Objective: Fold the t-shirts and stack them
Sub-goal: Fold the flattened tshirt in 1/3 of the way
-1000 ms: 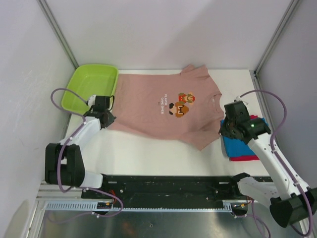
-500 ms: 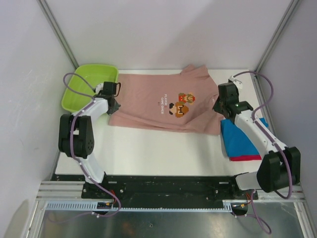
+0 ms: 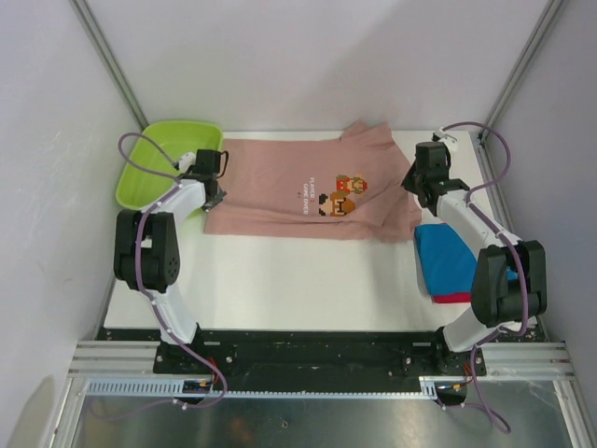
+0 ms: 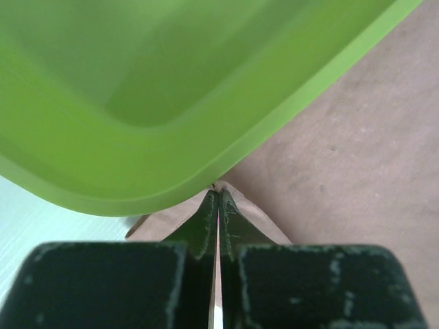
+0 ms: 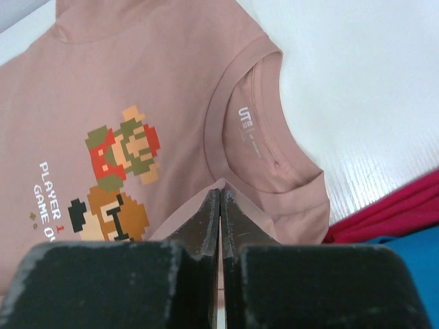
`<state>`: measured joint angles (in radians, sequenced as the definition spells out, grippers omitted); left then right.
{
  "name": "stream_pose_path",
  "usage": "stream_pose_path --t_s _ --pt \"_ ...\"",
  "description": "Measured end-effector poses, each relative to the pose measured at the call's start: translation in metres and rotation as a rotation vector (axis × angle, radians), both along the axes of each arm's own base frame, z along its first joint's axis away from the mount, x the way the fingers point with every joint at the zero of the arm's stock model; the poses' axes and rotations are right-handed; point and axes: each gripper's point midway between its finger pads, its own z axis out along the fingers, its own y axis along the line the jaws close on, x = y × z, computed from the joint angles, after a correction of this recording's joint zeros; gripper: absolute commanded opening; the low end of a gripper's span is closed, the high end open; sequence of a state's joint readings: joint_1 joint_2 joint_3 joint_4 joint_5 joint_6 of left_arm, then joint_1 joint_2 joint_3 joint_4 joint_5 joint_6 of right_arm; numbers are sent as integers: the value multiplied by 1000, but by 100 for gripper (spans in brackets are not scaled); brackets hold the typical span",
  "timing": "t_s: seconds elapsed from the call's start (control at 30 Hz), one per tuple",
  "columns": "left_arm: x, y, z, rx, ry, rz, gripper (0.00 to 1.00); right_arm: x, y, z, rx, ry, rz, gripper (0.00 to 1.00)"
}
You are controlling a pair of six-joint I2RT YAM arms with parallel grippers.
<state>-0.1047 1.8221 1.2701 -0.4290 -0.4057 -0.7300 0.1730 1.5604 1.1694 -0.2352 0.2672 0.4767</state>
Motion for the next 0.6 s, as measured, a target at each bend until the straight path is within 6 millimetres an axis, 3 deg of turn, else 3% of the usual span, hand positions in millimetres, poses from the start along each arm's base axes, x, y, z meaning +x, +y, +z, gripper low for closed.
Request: stream_pose_path --t_s 0.33,0.6 --pt "3 6 -16 25 32 32 0 29 -6 -8 26 -19 0 0" --pt "20 5 -9 23 3 31 0 41 -5 -10 35 -25 9 0"
